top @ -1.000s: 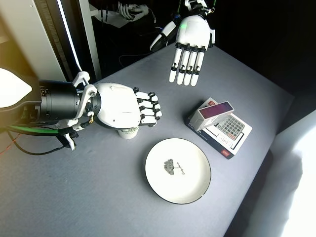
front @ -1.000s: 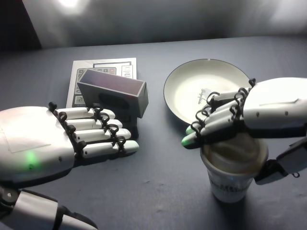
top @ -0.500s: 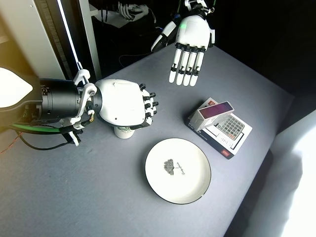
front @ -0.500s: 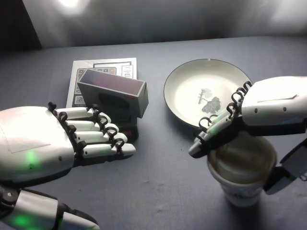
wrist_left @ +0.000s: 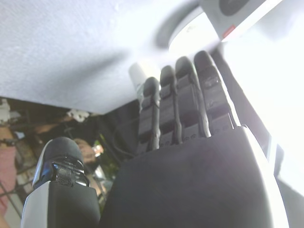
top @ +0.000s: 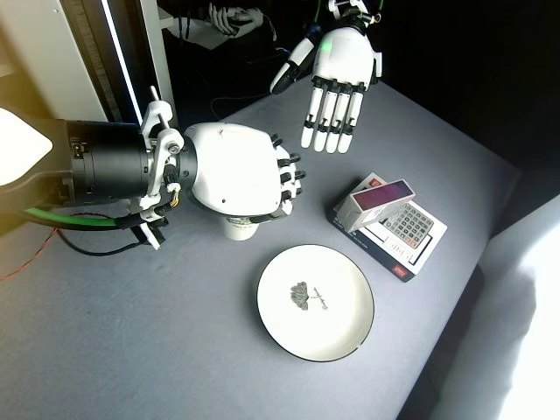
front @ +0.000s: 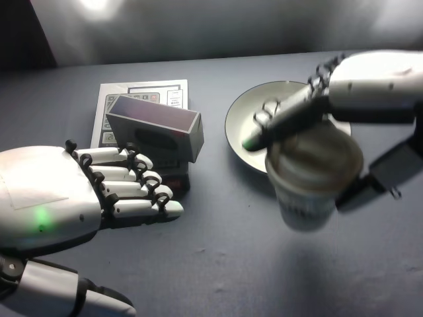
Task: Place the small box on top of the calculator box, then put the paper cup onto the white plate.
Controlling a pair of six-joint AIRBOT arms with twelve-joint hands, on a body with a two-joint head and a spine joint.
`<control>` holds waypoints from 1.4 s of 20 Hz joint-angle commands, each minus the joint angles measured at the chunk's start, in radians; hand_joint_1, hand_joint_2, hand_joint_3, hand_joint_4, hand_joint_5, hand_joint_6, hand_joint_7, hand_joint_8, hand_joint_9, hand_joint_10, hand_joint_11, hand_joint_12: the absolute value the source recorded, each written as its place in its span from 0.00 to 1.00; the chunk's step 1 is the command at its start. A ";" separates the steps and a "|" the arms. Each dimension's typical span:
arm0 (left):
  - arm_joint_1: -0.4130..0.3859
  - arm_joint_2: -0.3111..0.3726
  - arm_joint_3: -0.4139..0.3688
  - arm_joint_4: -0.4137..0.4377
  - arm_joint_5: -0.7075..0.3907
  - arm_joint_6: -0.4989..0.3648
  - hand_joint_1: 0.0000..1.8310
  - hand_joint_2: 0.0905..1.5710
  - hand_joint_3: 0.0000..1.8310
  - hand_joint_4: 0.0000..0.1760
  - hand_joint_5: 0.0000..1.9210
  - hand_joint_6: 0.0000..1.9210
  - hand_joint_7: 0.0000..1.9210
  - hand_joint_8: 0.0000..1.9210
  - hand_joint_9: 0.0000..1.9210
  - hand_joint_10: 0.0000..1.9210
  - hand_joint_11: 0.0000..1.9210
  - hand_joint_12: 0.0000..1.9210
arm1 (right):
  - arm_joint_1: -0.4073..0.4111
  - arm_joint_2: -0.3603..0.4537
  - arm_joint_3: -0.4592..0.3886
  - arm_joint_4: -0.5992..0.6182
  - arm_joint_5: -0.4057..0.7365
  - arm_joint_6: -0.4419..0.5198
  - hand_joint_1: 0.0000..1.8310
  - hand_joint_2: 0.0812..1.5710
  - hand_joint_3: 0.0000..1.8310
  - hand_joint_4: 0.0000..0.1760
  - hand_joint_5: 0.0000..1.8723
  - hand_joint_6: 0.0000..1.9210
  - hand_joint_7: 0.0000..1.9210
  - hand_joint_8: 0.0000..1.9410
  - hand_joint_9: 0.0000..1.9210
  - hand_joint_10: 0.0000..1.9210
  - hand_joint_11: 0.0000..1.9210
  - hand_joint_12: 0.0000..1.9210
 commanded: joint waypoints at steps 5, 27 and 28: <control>-0.019 0.002 0.009 -0.016 -0.087 -0.001 0.00 0.72 0.00 0.00 0.10 0.00 0.12 0.00 0.10 0.00 0.00 0.21 | 0.083 -0.064 0.128 0.127 -0.005 -0.018 0.81 0.69 0.00 0.00 0.48 0.51 0.55 0.40 0.49 0.54 0.38 0.86; -0.029 -0.005 0.019 0.002 -0.084 -0.001 0.00 0.75 0.00 0.00 0.12 0.00 0.14 0.00 0.13 0.00 0.00 0.25 | 0.022 -0.337 0.509 0.217 0.048 -0.063 0.81 0.68 0.00 0.00 0.50 0.50 0.56 0.36 0.49 0.52 0.40 0.84; -0.030 -0.005 0.020 0.002 -0.082 -0.001 0.00 0.75 0.00 0.00 0.11 0.00 0.13 0.00 0.12 0.00 0.00 0.23 | 0.010 -0.338 0.513 0.247 0.053 -0.088 0.81 0.68 0.00 0.00 0.50 0.50 0.56 0.37 0.48 0.53 0.40 0.84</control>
